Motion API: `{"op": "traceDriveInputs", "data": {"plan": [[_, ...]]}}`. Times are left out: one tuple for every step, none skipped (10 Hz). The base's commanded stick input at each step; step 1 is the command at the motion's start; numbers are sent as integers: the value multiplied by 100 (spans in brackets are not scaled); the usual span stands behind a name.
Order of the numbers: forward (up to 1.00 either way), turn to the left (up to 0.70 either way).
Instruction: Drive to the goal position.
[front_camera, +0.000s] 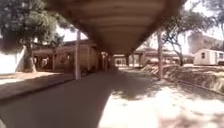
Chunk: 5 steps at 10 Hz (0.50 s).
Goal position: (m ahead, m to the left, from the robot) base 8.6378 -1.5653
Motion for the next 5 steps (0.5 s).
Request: {"op": "traceDriveInputs", "data": {"plan": [[85,-34],[85,-34],[85,-34],[85,0],[85,0]]}}
